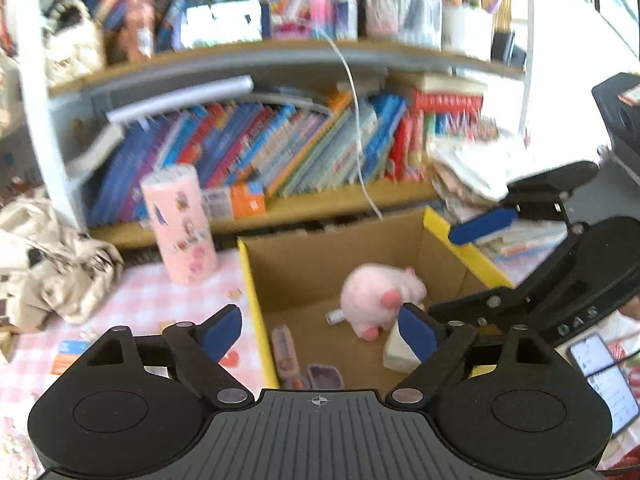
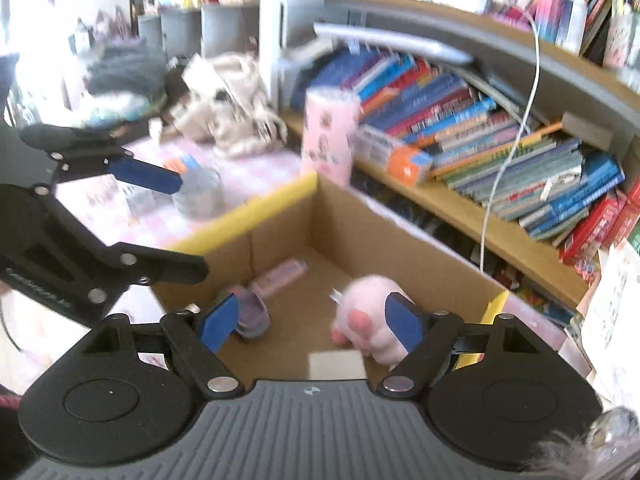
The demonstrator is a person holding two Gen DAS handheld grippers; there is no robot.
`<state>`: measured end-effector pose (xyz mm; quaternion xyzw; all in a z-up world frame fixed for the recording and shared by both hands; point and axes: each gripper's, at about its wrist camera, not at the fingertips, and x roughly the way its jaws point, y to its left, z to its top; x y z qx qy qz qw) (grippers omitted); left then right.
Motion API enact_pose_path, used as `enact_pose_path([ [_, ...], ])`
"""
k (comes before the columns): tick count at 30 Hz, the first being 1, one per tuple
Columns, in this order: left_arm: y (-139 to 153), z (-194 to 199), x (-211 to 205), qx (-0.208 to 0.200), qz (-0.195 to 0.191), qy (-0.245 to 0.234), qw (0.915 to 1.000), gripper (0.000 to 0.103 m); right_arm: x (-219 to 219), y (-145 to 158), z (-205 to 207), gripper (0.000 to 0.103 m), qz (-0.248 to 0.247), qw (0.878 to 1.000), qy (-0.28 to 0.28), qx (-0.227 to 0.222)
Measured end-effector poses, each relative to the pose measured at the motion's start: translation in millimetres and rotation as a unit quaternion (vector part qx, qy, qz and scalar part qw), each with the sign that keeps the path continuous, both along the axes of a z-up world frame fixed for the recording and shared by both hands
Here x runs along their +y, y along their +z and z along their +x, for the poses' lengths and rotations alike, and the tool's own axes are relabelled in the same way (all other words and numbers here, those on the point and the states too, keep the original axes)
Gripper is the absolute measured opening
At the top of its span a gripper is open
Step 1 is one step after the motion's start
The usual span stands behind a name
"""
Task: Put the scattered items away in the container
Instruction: 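Withdraw both grippers up out of the yellow box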
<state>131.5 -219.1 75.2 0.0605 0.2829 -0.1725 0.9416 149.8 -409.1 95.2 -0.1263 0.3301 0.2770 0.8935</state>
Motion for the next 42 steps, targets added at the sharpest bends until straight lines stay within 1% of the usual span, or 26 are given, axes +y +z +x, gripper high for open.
enact_pose_path([
  [2, 5.6, -10.5, 7.7, -0.023, -0.012, 0.009, 0.9996, 0.094, 2.5, 6.2, -8.0, 0.080, 0.017, 1.000, 0.005, -0.008],
  [5, 9.6, -22.3, 15.6, -0.039, -0.021, 0.023, 0.9988, 0.095, 6.4, 11.2, -20.1, 0.080, 0.037, 0.999, 0.005, -0.013],
  [8, 8.7, -31.1, 21.8, -0.036, -0.025, 0.038, 0.9983, 0.097, 11.5, 8.8, -29.4, 0.082, 0.038, 0.999, 0.006, -0.017],
  [12, 2.1, -41.0, 32.0, -0.025, -0.035, 0.060, 0.9972, 0.097, 18.6, 0.3, -40.6, 0.082, 0.033, 0.999, 0.011, -0.013],
  [15, -2.3, -46.0, 40.1, -0.017, -0.046, 0.076, 0.9959, 0.098, 21.4, -5.5, -46.1, 0.082, 0.038, 0.999, 0.005, -0.006],
  [24, -8.1, -53.3, 61.6, -0.019, -0.067, 0.082, 0.9942, 0.098, 38.5, -5.4, -69.5, 0.083, 0.036, 0.999, -0.025, -0.007],
  [29, -15.1, -71.8, 82.9, -0.037, -0.043, 0.095, 0.9939, 0.098, 60.1, -1.2, -85.7, 0.085, 0.030, 0.998, -0.053, -0.005],
  [33, -20.9, -82.3, 107.8, -0.015, -0.041, 0.095, 0.9945, 0.098, 88.6, -0.2, -102.0, 0.089, 0.035, 0.997, -0.066, 0.002],
  [37, -26.2, -90.5, 130.2, 0.006, -0.033, 0.089, 0.9954, 0.098, 119.1, -8.3, -111.6, 0.089, 0.038, 0.996, -0.085, 0.017],
  [40, -29.5, -96.0, 146.4, 0.012, -0.030, 0.080, 0.9963, 0.098, 140.0, -12.2, -116.9, 0.092, 0.050, 0.994, -0.090, 0.028],
  [42, -30.1, -98.8, 157.3, 0.011, -0.032, 0.078, 0.9964, 0.098, 154.2, -13.0, -118.8, 0.092, 0.050, 0.994, -0.089, 0.026],
])
